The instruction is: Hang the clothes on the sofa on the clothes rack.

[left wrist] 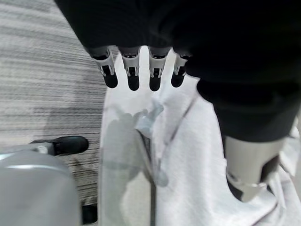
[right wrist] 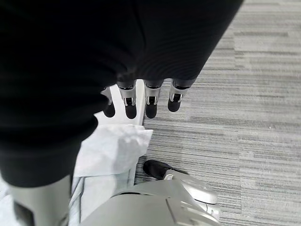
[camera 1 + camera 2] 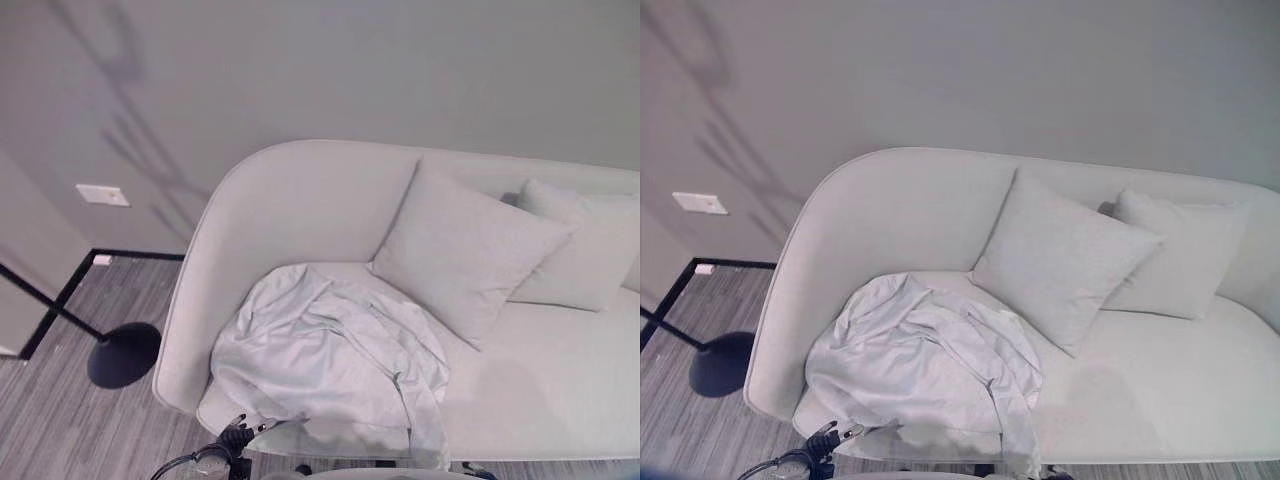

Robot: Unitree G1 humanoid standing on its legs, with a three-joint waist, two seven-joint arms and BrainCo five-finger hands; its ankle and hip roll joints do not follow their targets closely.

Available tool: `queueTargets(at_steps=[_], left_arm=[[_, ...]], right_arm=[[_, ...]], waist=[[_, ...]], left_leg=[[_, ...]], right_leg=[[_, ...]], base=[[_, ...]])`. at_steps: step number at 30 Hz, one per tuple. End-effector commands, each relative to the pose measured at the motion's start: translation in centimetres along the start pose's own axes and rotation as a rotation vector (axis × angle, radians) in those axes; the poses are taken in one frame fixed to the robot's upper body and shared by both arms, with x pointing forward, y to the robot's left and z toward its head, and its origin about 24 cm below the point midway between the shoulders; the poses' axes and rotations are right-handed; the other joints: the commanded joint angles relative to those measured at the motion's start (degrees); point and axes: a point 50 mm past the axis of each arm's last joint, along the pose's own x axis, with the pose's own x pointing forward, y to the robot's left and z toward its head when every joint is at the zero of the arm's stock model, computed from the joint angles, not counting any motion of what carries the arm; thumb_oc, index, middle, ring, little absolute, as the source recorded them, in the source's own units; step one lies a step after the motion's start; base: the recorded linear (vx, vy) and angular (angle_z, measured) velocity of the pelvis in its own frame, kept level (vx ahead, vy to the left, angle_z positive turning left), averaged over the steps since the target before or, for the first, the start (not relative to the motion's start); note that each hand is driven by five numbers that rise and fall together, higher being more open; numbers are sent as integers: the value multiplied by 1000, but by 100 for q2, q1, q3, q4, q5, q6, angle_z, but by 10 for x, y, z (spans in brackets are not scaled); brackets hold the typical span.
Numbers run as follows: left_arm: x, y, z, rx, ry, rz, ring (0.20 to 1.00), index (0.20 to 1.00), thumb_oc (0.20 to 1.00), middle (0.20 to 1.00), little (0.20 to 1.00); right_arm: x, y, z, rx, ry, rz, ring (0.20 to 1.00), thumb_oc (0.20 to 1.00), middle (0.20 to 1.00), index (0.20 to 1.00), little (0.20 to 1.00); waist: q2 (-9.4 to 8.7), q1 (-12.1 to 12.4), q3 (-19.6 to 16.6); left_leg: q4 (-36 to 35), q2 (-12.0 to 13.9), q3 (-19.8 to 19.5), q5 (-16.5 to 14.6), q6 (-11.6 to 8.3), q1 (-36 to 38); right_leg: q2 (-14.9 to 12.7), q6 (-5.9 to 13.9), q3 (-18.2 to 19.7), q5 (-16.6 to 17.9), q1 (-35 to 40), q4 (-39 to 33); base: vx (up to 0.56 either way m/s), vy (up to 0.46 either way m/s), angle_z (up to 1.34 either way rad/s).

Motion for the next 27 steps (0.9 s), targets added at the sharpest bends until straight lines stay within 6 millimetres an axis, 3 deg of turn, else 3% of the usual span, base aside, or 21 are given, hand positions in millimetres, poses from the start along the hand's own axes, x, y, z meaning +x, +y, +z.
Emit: queueTargets(at_steps=[1, 2, 3, 4, 6, 7, 8, 9, 10, 12, 13, 14, 15, 16, 17, 20, 23, 24, 25, 27], left_arm=[[3, -9, 7, 41, -16, -23, 1000, 1000, 1000, 1000, 1000], [4, -10, 9, 44, -21, -25, 1000, 1000, 1000, 1000, 1000], [4, -11, 14, 40, -36, -28, 1000, 1000, 1000, 1000, 1000], [7, -15, 30, 23, -88, -38, 1000, 1000, 1000, 1000, 1000], [7, -16, 35, 22, -105, -36, 1000, 1000, 1000, 1000, 1000], [8, -19, 40, 27, -125, -36, 1000, 1000, 1000, 1000, 1000], [8, -19, 42, 27, -135, -34, 1000, 1000, 1000, 1000, 1000], [8, -19, 42, 27, -134, -34, 1000, 1000, 1000, 1000, 1000], [8, -23, 48, 42, -159, -49, 1000, 1000, 1000, 1000, 1000], [8, -26, 51, 52, -168, -64, 1000, 1000, 1000, 1000, 1000], [8, -33, 52, 75, -170, -84, 1000, 1000, 1000, 1000, 1000], [8, -33, 52, 75, -169, -84, 1000, 1000, 1000, 1000, 1000], [9, -33, 56, 89, -179, -89, 1000, 1000, 1000, 1000, 1000], [9, -29, 64, 113, -207, -91, 1000, 1000, 1000, 1000, 1000], [9, -29, 64, 113, -207, -91, 1000, 1000, 1000, 1000, 1000], [8, -16, 59, 122, -191, -63, 1000, 1000, 1000, 1000, 1000], [8, -9, 49, 106, -149, -36, 1000, 1000, 1000, 1000, 1000], [8, -9, 49, 106, -149, -36, 1000, 1000, 1000, 1000, 1000], [8, -6, 43, 98, -124, -27, 1000, 1000, 1000, 1000, 1000], [8, -7, 40, 114, -109, -32, 1000, 1000, 1000, 1000, 1000]], right_arm=[[0, -13, 2, -48, 2, -27, 1000, 1000, 1000, 1000, 1000], [0, -15, 3, -46, -1, -32, 1000, 1000, 1000, 1000, 1000], [0, -19, 6, -43, -9, -43, 1000, 1000, 1000, 1000, 1000], [1, -30, 17, -48, -35, -70, 1000, 1000, 1000, 1000, 1000], [1, -33, 21, -49, -43, -81, 1000, 1000, 1000, 1000, 1000], [0, -42, 19, -27, -33, -107, 1000, 1000, 1000, 1000, 1000], [-1, -43, 17, -24, -27, -111, 1000, 1000, 1000, 1000, 1000], [-1, -43, 17, -24, -26, -111, 1000, 1000, 1000, 1000, 1000], [-2, -48, 12, -9, -4, -125, 1000, 1000, 1000, 1000, 1000], [-2, -49, 9, -9, 9, -131, 1000, 1000, 1000, 1000, 1000], [-3, -51, 3, -1, 34, -134, 1000, 1000, 1000, 1000, 1000], [-3, -51, 3, -1, 34, -134, 1000, 1000, 1000, 1000, 1000], [-3, -50, 5, 5, 31, -132, 1000, 1000, 1000, 1000, 1000], [-2, -49, 12, 16, 8, -133, 1000, 1000, 1000, 1000, 1000], [-2, -49, 12, 17, 8, -133, 1000, 1000, 1000, 1000, 1000], [0, -44, 31, 9, -61, -116, 1000, 1000, 1000, 1000, 1000], [1, -41, 32, -6, -68, -106, 1000, 1000, 1000, 1000, 1000], [1, -41, 32, -6, -68, -106, 1000, 1000, 1000, 1000, 1000], [1, -40, 27, -23, -48, -107, 1000, 1000, 1000, 1000, 1000], [1, -38, 22, -42, -33, -101, 1000, 1000, 1000, 1000, 1000]], waist=[[81, 61, -113], [94, 70, -66], [75, 66, 66], [43, 74, 344], [36, 81, 400], [-34, 2, 363], [-34, 11, 320], [-30, 31, 351], [76, 3, 228], [152, 32, 158], [281, -65, -18], [281, -66, -16], [251, -111, -86], [201, -106, -95], [193, -95, -97], [191, -12, 4], [226, -45, 54], [230, -42, 64], [227, 22, 72], [161, 65, 60]], left_leg=[[11, 86, -467, -193, -307, -42], [15, 153, -453, -94, -353, -20], [563, 150, -453, -140, -419, -338], [1732, 47, -521, -3, -636, -1049], [2058, 47, -616, 40, -700, -1262], [1763, 895, -368, 59, -672, -1278], [1467, 1155, -375, 108, -672, -1217], [1432, 1165, -355, 111, -679, -1154], [785, 1549, -461, 451, -749, -1049], [524, 1586, -629, 460, -821, -943], [156, 1436, -779, 374, -920, -795], [149, 1434, -779, 376, -918, -788], [70, 1231, -759, 278, -902, -690], [11, 902, -664, 123, -774, -569], [11, 892, -652, 123, -769, -568], [11, 508, -480, -64, -479, -474], [11, 356, -427, -70, -356, -438], [11, 362, -423, -76, -359, -426], [11, 326, -339, -70, -344, -432], [11, 292, -245, -72, -343, -465]], right_leg=[[221, 4, -10, -347, 276, 47], [234, -26, -19, -395, 290, 47], [198, -74, -48, -414, 290, 47], [131, -167, -89, -381, 275, 47], [120, -191, -89, -366, 265, 47], [-133, -67, -145, -436, 301, 47], [-251, 1, -125, -461, 311, 47], [-245, -2, -110, -468, 347, 47], [-393, 111, -75, -506, 361, 47], [-472, 172, -24, -526, 340, 47], [-761, 348, -65, -389, 316, 47], [-763, 350, -66, -391, 320, 47], [-1009, 429, -13, -159, 226, 104], [-1312, 488, 72, 351, -38, 385], [-1322, 494, 86, 353, -48, 386], [-1554, 464, -96, 637, -343, 886], [-1081, 329, 57, 270, -446, 1080], [-1075, 326, 59, 262, -439, 1087], [-800, 276, -288, 35, -405, 947], [-489, 194, -643, -85, -355, 653]], base=[[0, 0, 0], [-108, -24, -2], [-291, 0, 7], [-273, 9, 12], [-155, 134, 32], [-48, 365, 27], [4, 340, 22], [96, 419, 4], [76, 289, 0], [82, 488, -7], [67, 524, 1], [62, 568, -4], [-20, 478, 2], [-21, 480, 33], [-53, 427, 36], [-68, 358, -25], [-29, 225, -24], [4, 78, -5], [-10, 15, 11], [-7, -28, -4]])
